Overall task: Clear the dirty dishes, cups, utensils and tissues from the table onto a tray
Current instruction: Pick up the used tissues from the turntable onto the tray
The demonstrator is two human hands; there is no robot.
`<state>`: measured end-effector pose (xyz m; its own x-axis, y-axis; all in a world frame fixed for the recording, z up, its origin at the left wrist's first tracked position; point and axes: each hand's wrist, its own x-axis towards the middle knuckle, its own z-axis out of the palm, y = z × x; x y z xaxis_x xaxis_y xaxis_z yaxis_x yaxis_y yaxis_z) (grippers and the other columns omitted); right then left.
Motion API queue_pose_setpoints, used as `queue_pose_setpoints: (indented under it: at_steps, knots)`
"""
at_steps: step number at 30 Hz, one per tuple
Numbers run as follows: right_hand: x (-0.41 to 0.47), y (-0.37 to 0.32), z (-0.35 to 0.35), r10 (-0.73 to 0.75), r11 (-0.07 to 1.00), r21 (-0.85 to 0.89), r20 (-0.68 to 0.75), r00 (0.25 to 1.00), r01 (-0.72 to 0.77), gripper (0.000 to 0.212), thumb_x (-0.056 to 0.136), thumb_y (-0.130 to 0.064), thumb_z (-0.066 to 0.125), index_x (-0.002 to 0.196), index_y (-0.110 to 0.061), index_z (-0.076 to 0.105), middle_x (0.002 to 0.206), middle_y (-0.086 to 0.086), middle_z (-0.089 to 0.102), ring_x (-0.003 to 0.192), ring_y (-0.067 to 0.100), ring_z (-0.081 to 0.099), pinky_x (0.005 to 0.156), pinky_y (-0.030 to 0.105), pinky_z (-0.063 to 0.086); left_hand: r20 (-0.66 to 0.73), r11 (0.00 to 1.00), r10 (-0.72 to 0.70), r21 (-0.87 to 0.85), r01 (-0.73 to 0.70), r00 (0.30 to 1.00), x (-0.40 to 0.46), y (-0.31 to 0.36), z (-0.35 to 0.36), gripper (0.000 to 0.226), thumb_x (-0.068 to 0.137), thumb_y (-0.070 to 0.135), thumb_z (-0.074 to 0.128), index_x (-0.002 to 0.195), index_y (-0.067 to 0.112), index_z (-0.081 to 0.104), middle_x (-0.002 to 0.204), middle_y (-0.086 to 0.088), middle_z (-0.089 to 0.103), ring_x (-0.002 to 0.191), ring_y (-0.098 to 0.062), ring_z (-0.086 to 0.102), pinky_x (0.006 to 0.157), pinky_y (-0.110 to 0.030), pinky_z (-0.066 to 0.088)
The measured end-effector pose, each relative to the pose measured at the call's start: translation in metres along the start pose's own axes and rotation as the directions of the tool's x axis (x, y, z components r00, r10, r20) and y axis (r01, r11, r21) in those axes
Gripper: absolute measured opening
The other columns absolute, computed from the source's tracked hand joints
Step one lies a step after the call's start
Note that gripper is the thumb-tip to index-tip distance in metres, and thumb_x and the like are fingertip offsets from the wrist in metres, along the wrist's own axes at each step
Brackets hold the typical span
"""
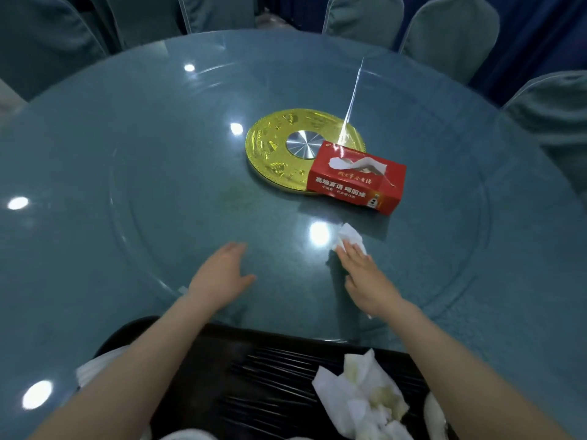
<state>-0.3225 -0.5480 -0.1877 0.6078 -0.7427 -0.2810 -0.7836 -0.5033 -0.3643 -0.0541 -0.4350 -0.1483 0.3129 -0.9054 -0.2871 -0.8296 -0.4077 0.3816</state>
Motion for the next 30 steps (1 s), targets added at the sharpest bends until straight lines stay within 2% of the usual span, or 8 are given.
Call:
queue_pose_setpoints:
  at_steps: [2, 4, 11, 18, 21, 24, 26, 30]
  knots:
    - [-0.001, 0.012, -0.009, 0.013, 1.0, 0.012, 0.012, 1.0, -0.013, 0.072, 0.091, 0.001, 0.03, 0.153, -0.023, 0.003, 0.16, -0.006, -0.011, 0.147, 0.013, -0.009, 0.117, 0.028, -0.005, -0.035, 0.995, -0.099, 0.007, 0.1, 0.994, 0.014, -0.026, -0.006, 0.101, 0.08, 0.042, 0.072, 0.152, 0.008, 0.011, 0.16, -0.012, 0.008, 0.147, -0.025, 0.006, 0.118, -0.036, 0.012]
    - [0.002, 0.021, -0.016, 0.048, 0.998, 0.028, 0.008, 0.999, -0.049, 0.073, 0.088, 0.006, 0.028, 0.153, -0.023, 0.009, 0.16, -0.008, -0.007, 0.147, 0.013, -0.007, 0.119, 0.03, -0.003, -0.034, 0.981, -0.187, 0.052, 0.189, 0.982, 0.028, -0.05, -0.014, 0.12, 0.072, 0.051, 0.076, 0.152, 0.007, -0.002, 0.16, -0.012, -0.006, 0.147, -0.027, -0.004, 0.119, -0.042, 0.01]
    - [0.006, 0.042, -0.027, 0.21, 0.978, 0.03, -0.075, 0.975, -0.208, 0.078, 0.082, 0.012, 0.028, 0.15, -0.025, 0.02, 0.16, -0.003, 0.007, 0.147, 0.025, 0.007, 0.118, 0.04, 0.011, 0.08, 0.937, -0.28, 0.242, 0.254, 0.957, 0.038, -0.079, -0.014, 0.142, 0.056, 0.085, 0.058, 0.149, 0.009, -0.018, 0.157, -0.013, -0.023, 0.145, -0.03, -0.016, 0.116, -0.052, 0.005]
    - [0.02, 0.036, -0.027, 0.35, 0.935, 0.117, -0.166, 0.922, -0.334, 0.069, 0.088, 0.002, 0.034, 0.151, -0.02, 0.017, 0.161, -0.003, 0.004, 0.147, 0.016, 0.002, 0.112, 0.042, 0.027, 0.13, 0.928, -0.2, 0.342, 0.145, 0.971, 0.017, -0.055, -0.011, 0.138, 0.057, 0.085, 0.058, 0.151, 0.009, -0.007, 0.159, -0.014, -0.008, 0.147, -0.029, 0.004, 0.115, -0.043, 0.022]
    - [0.038, 0.011, -0.021, 0.202, 0.977, 0.102, -0.143, 0.969, -0.188, 0.067, 0.088, 0.002, 0.034, 0.151, -0.019, 0.021, 0.161, 0.0, 0.006, 0.148, 0.015, 0.002, 0.119, 0.036, 0.014, 0.145, 0.901, -0.154, 0.427, 0.078, 0.977, 0.011, -0.045, -0.021, 0.131, 0.059, 0.083, 0.059, 0.152, 0.012, 0.0, 0.16, -0.012, 0.003, 0.142, -0.028, 0.024, 0.11, -0.04, 0.031]
    - [0.062, -0.027, -0.009, 0.071, 0.994, 0.094, -0.11, 0.991, -0.061, 0.071, 0.085, 0.002, 0.033, 0.152, -0.017, 0.016, 0.161, -0.002, 0.002, 0.147, 0.013, -0.002, 0.114, 0.027, 0.0, 0.137, 0.902, -0.146, 0.426, 0.075, 0.98, 0.002, -0.038, -0.02, 0.127, 0.06, 0.082, 0.06, 0.152, 0.017, 0.003, 0.16, -0.008, 0.005, 0.136, -0.028, 0.035, 0.105, -0.04, 0.038]
    - [0.08, -0.046, -0.005, 0.059, 0.991, 0.124, -0.125, 0.99, -0.044, 0.072, 0.086, 0.0, 0.033, 0.153, -0.015, 0.011, 0.161, -0.001, -0.001, 0.147, 0.014, -0.004, 0.115, 0.028, 0.003, 0.14, 0.906, -0.145, 0.417, 0.075, 0.979, -0.002, -0.036, -0.017, 0.125, 0.061, 0.082, 0.06, 0.152, 0.019, 0.002, 0.16, -0.005, 0.003, 0.136, -0.028, 0.036, 0.102, -0.04, 0.041]
    - [0.117, -0.067, -0.014, 0.058, 0.988, 0.15, -0.141, 0.988, -0.036, 0.068, 0.087, -0.005, 0.036, 0.151, -0.01, 0.012, 0.161, 0.004, 0.001, 0.147, 0.02, 0.0, 0.118, 0.041, 0.016, 0.14, 0.892, -0.138, 0.448, 0.062, 0.98, -0.005, -0.029, -0.012, 0.124, 0.062, 0.082, 0.058, 0.152, 0.019, 0.001, 0.161, -0.005, 0.002, 0.134, -0.027, 0.038, 0.1, -0.038, 0.042]
